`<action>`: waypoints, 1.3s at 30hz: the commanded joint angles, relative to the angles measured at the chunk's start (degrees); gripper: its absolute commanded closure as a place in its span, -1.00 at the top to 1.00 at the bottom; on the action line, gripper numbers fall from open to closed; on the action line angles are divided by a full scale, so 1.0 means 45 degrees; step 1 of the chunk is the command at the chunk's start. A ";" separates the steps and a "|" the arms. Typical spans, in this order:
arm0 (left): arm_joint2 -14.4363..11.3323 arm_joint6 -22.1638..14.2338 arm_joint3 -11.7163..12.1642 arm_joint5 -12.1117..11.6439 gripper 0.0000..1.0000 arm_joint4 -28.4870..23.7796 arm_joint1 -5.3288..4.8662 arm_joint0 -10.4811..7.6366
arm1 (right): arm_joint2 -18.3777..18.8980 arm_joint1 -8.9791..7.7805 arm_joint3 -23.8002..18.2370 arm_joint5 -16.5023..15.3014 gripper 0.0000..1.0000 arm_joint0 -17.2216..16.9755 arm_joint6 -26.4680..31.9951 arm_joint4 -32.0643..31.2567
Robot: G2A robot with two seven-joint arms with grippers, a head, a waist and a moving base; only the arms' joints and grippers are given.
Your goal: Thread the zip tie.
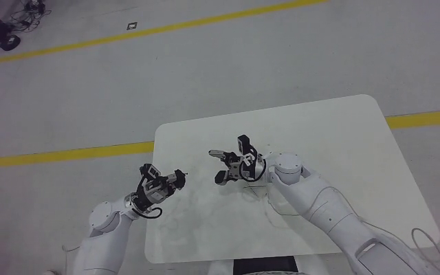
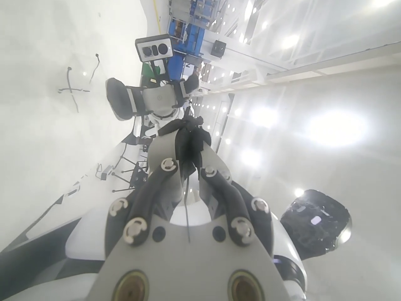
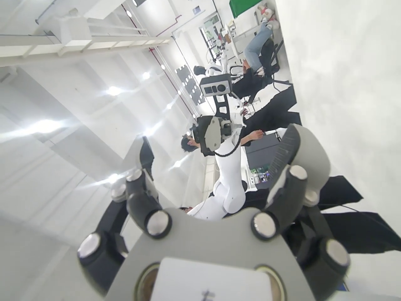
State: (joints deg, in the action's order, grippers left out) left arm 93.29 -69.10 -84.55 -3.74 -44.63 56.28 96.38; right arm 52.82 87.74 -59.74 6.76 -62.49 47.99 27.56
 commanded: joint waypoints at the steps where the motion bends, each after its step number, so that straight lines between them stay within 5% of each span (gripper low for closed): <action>1: -0.0003 -0.0001 0.0000 0.0010 -1.00 -0.0015 0.0001 -0.0002 | -0.0011 0.0005 0.0003 -0.0003 1.00 0.0007 0.0017 0.0009; 7: -0.0081 0.0332 0.0031 -0.0206 -1.00 0.0443 -0.0001 -0.0034 | -0.0011 0.0005 0.0003 -0.0003 1.00 0.0007 0.0017 0.0009; 9: -0.0154 0.0352 0.0185 -0.1455 -1.00 0.1312 -0.0010 -0.0061 | -0.0011 0.0005 0.0003 -0.0003 1.00 0.0007 0.0017 0.0009; 13: 0.0140 -0.1009 0.0766 -0.3497 -1.00 0.0785 -0.0007 -0.0184 | -0.0011 0.0005 0.0003 -0.0003 1.00 0.0007 0.0017 0.0009; 18: 0.1180 -0.2342 0.0741 -0.3497 -1.00 0.0643 0.0256 -0.0419 | -0.0011 0.0005 0.0003 -0.0003 1.00 0.0007 0.0017 0.0009; 24: 0.1477 -0.2342 0.0033 -0.3497 -1.00 0.0510 0.0799 -0.0279 | -0.0011 0.0005 0.0003 -0.0003 1.00 0.0007 0.0017 0.0009; 35: 0.1346 -0.2342 0.0097 -0.3497 -1.00 0.0343 0.0799 -0.0434 | -0.0011 0.0005 0.0003 -0.0003 1.00 0.0007 0.0017 0.0009; 39: 0.1290 -0.2342 -0.0665 -0.3497 -1.00 0.0573 0.0693 -0.0486 | -0.0011 0.0005 0.0003 -0.0003 1.00 0.0007 0.0017 0.0009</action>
State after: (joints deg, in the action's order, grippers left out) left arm 99.19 -79.65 -86.55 -19.48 -42.05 59.53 94.10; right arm 52.77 87.76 -59.73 6.75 -62.46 48.07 27.61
